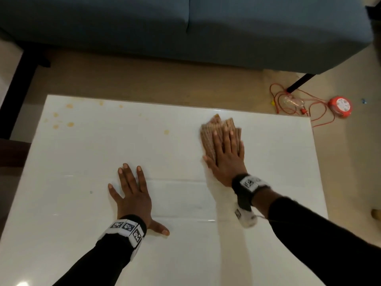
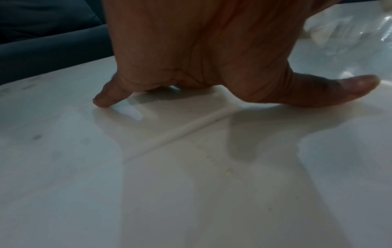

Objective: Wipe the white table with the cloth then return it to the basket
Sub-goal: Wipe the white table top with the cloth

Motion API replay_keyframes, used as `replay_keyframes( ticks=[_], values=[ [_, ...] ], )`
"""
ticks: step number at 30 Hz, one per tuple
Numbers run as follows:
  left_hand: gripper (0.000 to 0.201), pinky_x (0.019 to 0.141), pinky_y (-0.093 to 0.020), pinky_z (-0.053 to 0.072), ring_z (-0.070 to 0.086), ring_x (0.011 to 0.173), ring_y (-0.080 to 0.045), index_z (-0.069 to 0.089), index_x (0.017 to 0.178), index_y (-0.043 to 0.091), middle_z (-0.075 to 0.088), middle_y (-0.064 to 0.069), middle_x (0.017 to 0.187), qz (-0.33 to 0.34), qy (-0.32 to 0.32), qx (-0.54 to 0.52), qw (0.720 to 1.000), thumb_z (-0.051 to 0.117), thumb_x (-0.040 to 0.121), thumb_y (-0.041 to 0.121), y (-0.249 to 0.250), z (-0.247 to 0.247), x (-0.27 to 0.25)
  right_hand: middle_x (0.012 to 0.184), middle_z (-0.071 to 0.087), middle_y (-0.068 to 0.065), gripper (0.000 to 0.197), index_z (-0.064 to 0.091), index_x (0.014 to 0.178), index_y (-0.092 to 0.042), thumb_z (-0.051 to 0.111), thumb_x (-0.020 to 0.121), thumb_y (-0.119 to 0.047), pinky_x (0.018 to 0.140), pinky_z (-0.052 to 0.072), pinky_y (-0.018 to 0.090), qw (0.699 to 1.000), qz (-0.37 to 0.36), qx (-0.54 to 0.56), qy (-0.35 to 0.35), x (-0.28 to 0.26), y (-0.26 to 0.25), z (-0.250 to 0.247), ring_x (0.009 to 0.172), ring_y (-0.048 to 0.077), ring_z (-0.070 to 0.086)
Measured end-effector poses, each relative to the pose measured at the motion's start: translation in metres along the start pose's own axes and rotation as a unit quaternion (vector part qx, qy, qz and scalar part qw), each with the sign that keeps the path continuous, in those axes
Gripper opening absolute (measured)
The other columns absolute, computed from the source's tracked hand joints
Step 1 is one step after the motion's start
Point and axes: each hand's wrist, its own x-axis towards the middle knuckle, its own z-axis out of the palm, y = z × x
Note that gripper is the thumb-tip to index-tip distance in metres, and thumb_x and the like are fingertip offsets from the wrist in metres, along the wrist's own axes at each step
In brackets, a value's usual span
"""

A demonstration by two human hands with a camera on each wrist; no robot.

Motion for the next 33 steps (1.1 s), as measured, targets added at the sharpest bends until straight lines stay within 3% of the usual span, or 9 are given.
replay_keyframes(
  ticks=[5,9,12,15,19,22,27,29,33],
  values=[
    [0.202,0.116,-0.077,0.005,-0.041,0.140,-0.054,-0.052,0.133,-0.006,-0.053,-0.040,0.139,0.000,0.009,0.005,1.000,0.058,0.002,0.101,-0.001,0.001,-0.001,0.171,-0.024,0.009,0.084,-0.011,0.165,-0.025,0.025,0.102,-0.067,0.126,-0.007,0.059,0.996,0.080,0.036,0.006,0.082,-0.008,-0.028,0.158,0.031,-0.021],
    [0.202,0.116,-0.076,0.004,-0.041,0.140,-0.053,-0.052,0.133,-0.006,-0.053,-0.040,0.139,-0.001,0.007,0.004,1.000,0.058,0.001,0.101,-0.001,0.000,0.000,0.170,-0.025,0.008,0.087,-0.013,0.164,-0.025,0.022,0.099,-0.070,0.126,-0.009,0.057,1.000,0.024,0.010,0.012,0.004,0.002,-0.008,0.157,0.031,-0.022],
    [0.201,0.116,-0.076,0.005,-0.042,0.139,-0.054,-0.053,0.132,-0.006,-0.054,-0.040,0.138,-0.001,0.000,-0.005,1.000,0.060,0.003,0.100,-0.002,-0.004,-0.003,0.169,-0.030,0.003,0.088,-0.015,0.164,-0.028,0.017,0.096,-0.074,0.126,-0.008,0.055,0.999,-0.005,0.008,-0.036,-0.051,0.025,0.001,0.157,0.026,-0.025],
    [0.201,0.116,-0.076,0.003,-0.042,0.140,-0.053,-0.053,0.132,-0.006,-0.054,-0.039,0.139,0.001,0.007,-0.006,1.000,0.060,0.005,0.100,-0.002,-0.004,-0.005,0.169,-0.030,0.004,0.090,-0.015,0.163,-0.031,0.017,0.093,-0.077,0.126,-0.005,0.057,1.000,0.014,-0.005,-0.025,-0.011,0.043,-0.009,0.157,0.027,-0.024],
    [0.201,0.116,-0.077,0.001,-0.040,0.140,-0.054,-0.050,0.135,-0.006,-0.053,-0.040,0.139,-0.002,0.019,-0.003,1.000,0.058,0.004,0.100,0.000,0.000,-0.003,0.171,-0.022,0.009,0.087,-0.011,0.164,-0.026,0.024,0.099,-0.072,0.126,-0.003,0.061,0.994,0.106,0.020,0.011,0.062,0.033,-0.027,0.159,0.031,-0.017],
    [0.201,0.115,-0.078,0.001,-0.041,0.139,-0.055,-0.050,0.135,-0.007,-0.052,-0.041,0.139,0.003,0.018,-0.015,1.000,0.059,0.005,0.101,-0.003,0.001,-0.003,0.172,-0.017,0.013,0.087,-0.008,0.164,-0.024,0.017,0.097,-0.072,0.125,0.000,0.063,0.996,0.084,0.010,0.015,0.040,0.014,-0.014,0.159,0.035,-0.013],
    [0.199,0.114,-0.078,0.000,-0.040,0.140,-0.054,-0.046,0.139,-0.006,-0.051,-0.040,0.141,0.018,0.011,-0.031,0.999,0.066,0.011,0.098,-0.007,-0.003,-0.001,0.171,-0.012,0.021,0.083,0.003,0.166,-0.015,0.020,0.101,-0.064,0.123,0.003,0.065,0.996,-0.075,-0.021,-0.032,-0.083,-0.065,0.038,0.158,0.040,-0.010],
    [0.198,0.114,-0.078,0.001,-0.042,0.139,-0.054,-0.046,0.139,-0.006,-0.052,-0.040,0.140,0.033,0.014,-0.043,0.998,0.068,0.013,0.097,-0.007,0.000,0.001,0.171,-0.014,0.020,0.081,0.001,0.166,-0.016,0.015,0.102,-0.064,0.122,0.002,0.067,0.993,-0.102,-0.026,-0.054,-0.071,-0.095,0.042,0.158,0.039,-0.012],
    [0.196,0.115,-0.076,-0.004,-0.039,0.140,-0.055,-0.046,0.140,-0.006,-0.050,-0.040,0.142,0.069,0.043,-0.034,0.996,0.072,0.018,0.095,-0.017,0.008,0.004,0.169,-0.024,0.019,0.084,-0.012,0.164,-0.020,0.010,0.098,-0.067,0.123,-0.007,0.066,0.998,-0.044,-0.024,-0.037,0.042,-0.146,0.011,0.156,0.040,-0.020]
  ],
)
